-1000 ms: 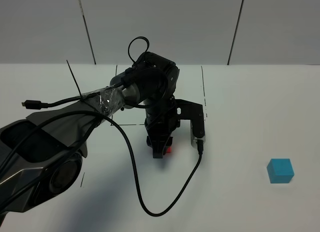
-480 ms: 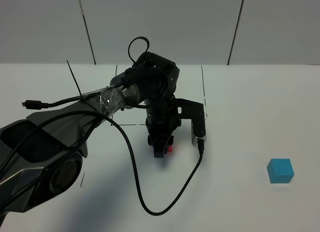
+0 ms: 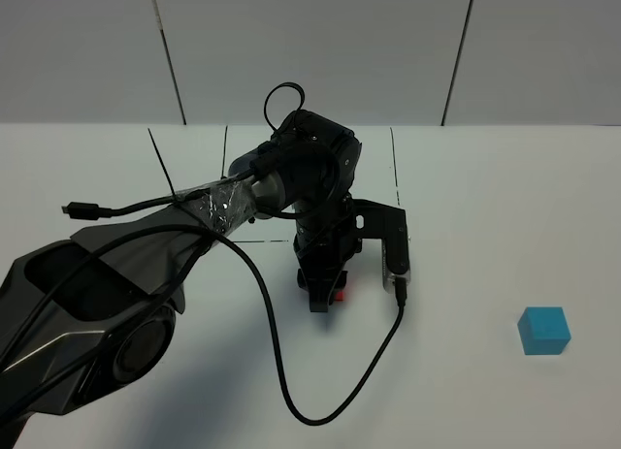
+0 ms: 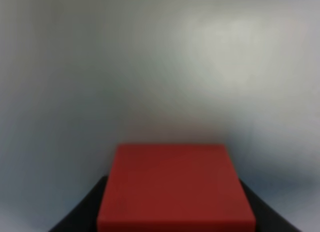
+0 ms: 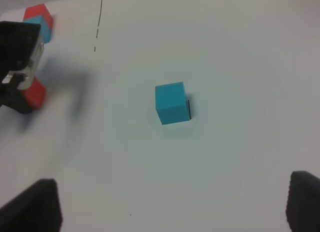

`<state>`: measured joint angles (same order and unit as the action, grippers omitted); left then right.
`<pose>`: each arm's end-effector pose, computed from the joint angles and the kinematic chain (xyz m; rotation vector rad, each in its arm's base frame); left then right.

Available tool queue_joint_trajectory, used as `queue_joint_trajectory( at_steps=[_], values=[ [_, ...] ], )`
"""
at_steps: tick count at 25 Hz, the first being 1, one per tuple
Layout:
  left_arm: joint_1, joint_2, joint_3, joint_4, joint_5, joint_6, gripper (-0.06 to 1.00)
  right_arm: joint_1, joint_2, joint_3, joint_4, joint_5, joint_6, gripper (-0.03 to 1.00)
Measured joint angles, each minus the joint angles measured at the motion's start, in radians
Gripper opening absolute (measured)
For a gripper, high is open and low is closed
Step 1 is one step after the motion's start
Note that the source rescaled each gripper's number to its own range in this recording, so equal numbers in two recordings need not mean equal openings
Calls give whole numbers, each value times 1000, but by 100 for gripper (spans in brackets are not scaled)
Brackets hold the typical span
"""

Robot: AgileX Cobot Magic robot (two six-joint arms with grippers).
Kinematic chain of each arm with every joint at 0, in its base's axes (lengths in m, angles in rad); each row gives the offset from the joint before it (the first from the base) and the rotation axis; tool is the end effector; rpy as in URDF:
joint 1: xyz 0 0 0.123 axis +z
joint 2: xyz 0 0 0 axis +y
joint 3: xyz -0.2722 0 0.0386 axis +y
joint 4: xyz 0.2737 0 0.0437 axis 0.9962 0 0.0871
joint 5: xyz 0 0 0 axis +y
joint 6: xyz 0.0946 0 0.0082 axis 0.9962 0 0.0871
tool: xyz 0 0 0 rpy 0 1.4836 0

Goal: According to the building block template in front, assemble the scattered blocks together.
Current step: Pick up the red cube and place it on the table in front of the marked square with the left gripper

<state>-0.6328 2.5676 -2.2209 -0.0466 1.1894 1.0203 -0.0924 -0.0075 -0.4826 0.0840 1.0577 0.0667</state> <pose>0.4276 -0.3187 0.0923 2.2015 2.0575 -0.0301 0.0329 0.0039 0.2832 0.1596 2.0431 0.0847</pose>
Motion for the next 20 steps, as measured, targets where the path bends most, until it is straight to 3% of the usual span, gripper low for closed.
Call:
queue_joint_trajectory(
  at_steps=[20],
  values=[
    [0, 0, 0, 0, 4, -4, 0, 0, 0, 0, 0, 0, -1, 80]
  ],
)
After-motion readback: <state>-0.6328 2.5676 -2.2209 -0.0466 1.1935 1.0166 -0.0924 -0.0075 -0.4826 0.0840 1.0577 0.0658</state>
